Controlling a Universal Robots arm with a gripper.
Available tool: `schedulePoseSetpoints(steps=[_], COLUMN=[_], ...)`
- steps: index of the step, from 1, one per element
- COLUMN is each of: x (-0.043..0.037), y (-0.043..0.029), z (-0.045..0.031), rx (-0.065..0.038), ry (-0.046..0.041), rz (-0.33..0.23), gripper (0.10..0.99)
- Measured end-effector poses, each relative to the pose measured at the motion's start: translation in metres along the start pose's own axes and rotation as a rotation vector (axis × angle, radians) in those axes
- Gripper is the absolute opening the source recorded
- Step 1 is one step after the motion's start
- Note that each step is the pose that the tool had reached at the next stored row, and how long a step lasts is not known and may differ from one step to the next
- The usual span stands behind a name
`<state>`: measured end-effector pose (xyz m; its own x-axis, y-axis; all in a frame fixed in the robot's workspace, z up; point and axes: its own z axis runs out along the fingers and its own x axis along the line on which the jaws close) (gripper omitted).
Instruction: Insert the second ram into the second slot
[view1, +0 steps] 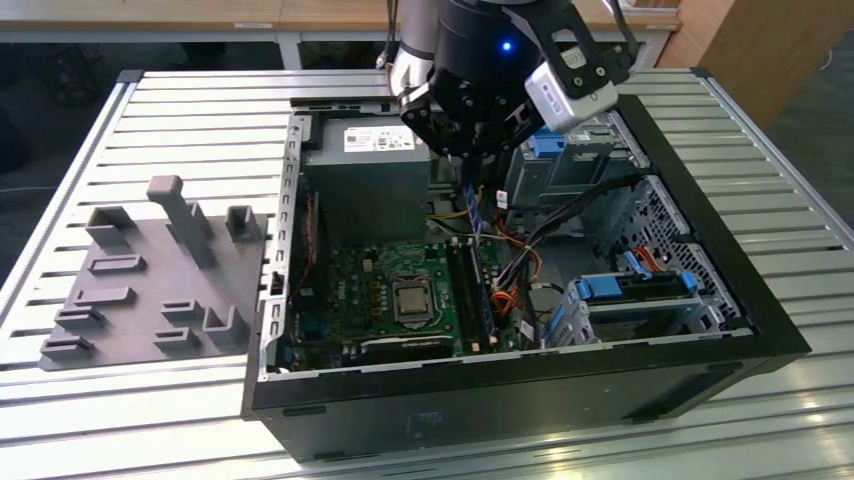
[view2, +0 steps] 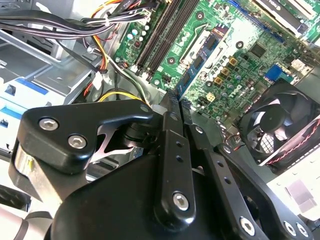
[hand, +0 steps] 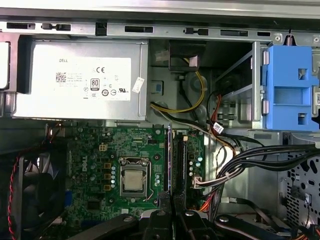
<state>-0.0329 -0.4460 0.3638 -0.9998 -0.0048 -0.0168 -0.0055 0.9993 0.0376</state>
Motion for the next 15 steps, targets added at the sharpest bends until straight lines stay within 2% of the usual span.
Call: schedulePoseSetpoints(steps=[15], x=[0.0000], y=[-0.0001], z=[0.0034], rx=[0.000], ry=[0.0000], rz=[0.000], gripper=[0.137])
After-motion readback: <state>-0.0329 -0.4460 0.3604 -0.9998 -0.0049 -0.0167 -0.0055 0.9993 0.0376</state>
